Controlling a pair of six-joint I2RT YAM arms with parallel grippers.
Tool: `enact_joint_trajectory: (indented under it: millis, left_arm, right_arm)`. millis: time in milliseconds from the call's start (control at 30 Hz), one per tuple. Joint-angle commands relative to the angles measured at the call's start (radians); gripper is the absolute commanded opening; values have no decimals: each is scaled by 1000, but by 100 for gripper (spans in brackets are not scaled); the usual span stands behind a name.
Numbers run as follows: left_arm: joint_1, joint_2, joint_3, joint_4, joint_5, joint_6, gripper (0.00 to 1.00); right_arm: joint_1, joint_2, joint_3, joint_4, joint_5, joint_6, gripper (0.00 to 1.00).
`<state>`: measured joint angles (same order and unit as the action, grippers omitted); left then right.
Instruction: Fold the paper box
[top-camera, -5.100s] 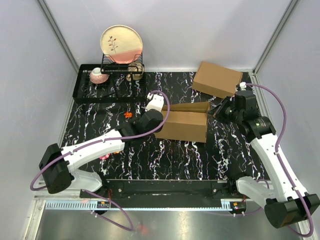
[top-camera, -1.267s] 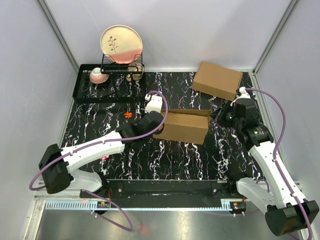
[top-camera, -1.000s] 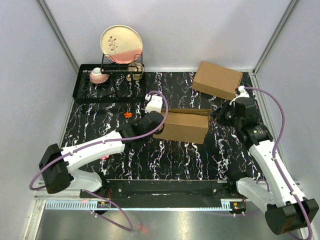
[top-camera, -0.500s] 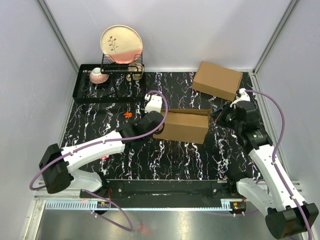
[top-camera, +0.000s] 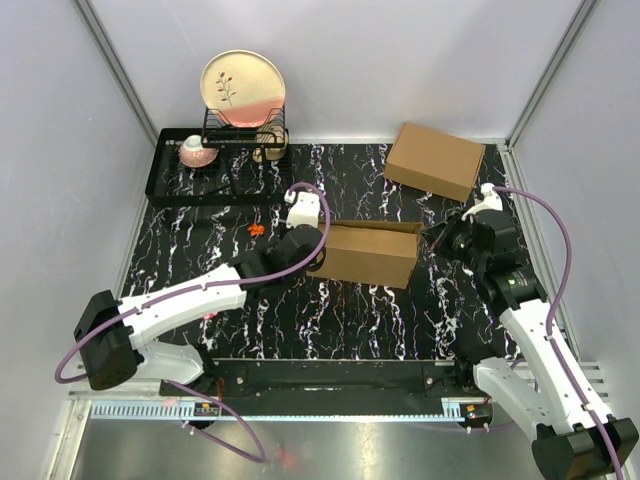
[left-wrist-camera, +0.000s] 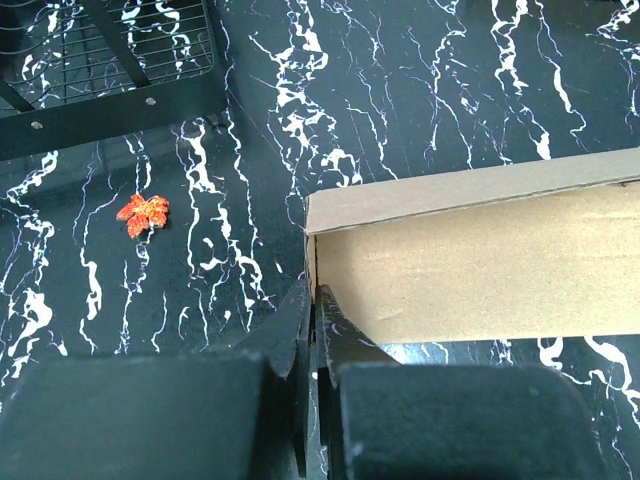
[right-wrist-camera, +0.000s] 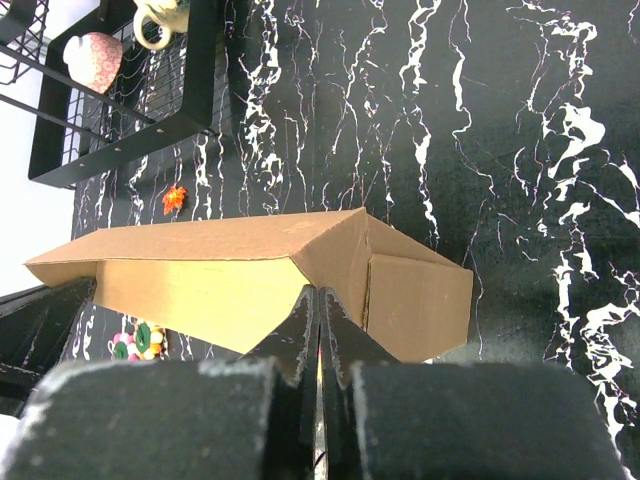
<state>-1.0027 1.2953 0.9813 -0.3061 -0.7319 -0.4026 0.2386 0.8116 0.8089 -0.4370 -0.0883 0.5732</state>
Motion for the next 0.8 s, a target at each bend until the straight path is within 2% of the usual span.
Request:
enact_joint_trajectory:
  millis: [0, 433, 633, 767]
  left_arm:
    - [-8, 15, -58, -133, 77, -36, 0]
    - [-10, 9, -92, -99, 97, -74, 0]
    - [-8, -13, -110, -77, 86, -79, 0]
    - [-8, -17, -107, -77, 77, -70, 0]
  right_arm:
    - [1, 9, -65, -158, 59, -27, 0]
    - [2, 14, -155, -137, 38, 33, 0]
    - [8, 15, -137, -170, 82, 37, 0]
    - [11, 26, -79, -219, 163, 36, 0]
